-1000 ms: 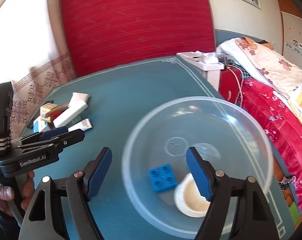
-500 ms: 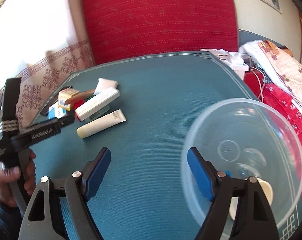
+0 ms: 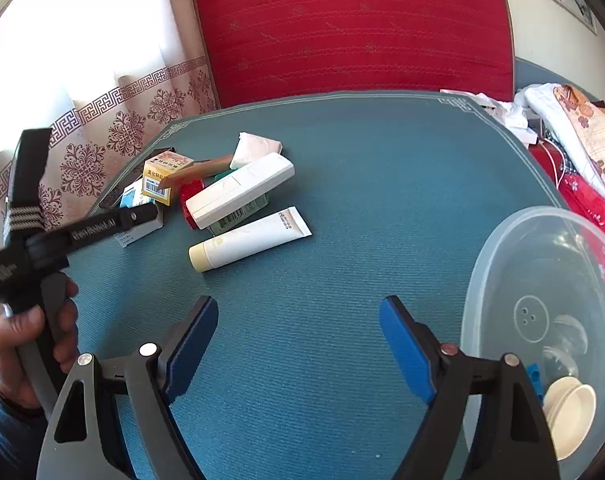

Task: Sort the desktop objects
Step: 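Release the cup in the bowl and move both tools back to the objects, then grasp the yellow ointment box with the left tool while the right tool approaches the white remote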

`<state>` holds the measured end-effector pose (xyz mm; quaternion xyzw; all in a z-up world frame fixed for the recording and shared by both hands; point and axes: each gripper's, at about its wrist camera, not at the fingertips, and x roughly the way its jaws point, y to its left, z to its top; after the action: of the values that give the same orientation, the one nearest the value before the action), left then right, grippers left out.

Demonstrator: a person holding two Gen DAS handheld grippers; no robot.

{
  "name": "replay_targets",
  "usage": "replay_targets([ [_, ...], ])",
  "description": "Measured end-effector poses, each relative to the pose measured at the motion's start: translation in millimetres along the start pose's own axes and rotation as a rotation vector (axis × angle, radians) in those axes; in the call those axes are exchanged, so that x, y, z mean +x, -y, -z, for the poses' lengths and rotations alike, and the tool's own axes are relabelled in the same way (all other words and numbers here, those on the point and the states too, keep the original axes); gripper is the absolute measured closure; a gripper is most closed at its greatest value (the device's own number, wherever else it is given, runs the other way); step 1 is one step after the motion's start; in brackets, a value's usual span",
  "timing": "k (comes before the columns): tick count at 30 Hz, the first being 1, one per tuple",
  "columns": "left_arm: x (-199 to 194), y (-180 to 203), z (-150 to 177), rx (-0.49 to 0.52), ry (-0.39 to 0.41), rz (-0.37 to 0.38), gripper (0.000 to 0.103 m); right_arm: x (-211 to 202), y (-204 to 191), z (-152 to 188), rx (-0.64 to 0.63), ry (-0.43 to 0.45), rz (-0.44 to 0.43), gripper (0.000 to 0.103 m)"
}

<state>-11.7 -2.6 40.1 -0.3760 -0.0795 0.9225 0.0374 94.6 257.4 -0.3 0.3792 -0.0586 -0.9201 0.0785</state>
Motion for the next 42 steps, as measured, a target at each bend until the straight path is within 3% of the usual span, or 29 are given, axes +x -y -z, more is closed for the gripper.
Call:
replay_targets([
  [6,0,0,-28,0.018,0.028,-0.013,0.037,6,5,3,0.029,-0.021,-0.007,0.017],
  [9,6,6,-42,0.039,0.045,-0.032,0.027,6,5,3,0.030,-0.023,-0.009,0.017],
  [13,16,17,-52,0.084,0.049,-0.053,0.026,6,5,2,0.034,-0.027,-0.009,0.017],
  [19,43,25,-51,0.151,0.019,-0.127,0.026,7,5,-4,0.036,-0.021,0.006,0.017],
  [24,54,17,-44,0.135,-0.009,-0.135,0.026,15,2,-13,0.051,-0.030,0.001,0.017],
  [29,50,6,-43,0.124,0.030,-0.151,0.026,23,-7,-25,0.067,-0.025,-0.018,0.017],
  [30,48,2,-42,0.118,0.041,-0.149,0.028,26,-8,-28,0.072,-0.024,-0.023,0.017],
  [34,43,-2,-43,0.134,0.066,-0.170,0.059,37,-12,-38,0.110,-0.024,-0.046,0.017],
  [37,38,-8,-44,0.105,0.069,-0.123,0.073,46,-11,-47,0.150,-0.028,-0.061,0.017],
  [42,33,-12,-43,0.075,0.064,-0.069,0.076,61,-14,-62,0.195,-0.034,-0.092,0.017],
])
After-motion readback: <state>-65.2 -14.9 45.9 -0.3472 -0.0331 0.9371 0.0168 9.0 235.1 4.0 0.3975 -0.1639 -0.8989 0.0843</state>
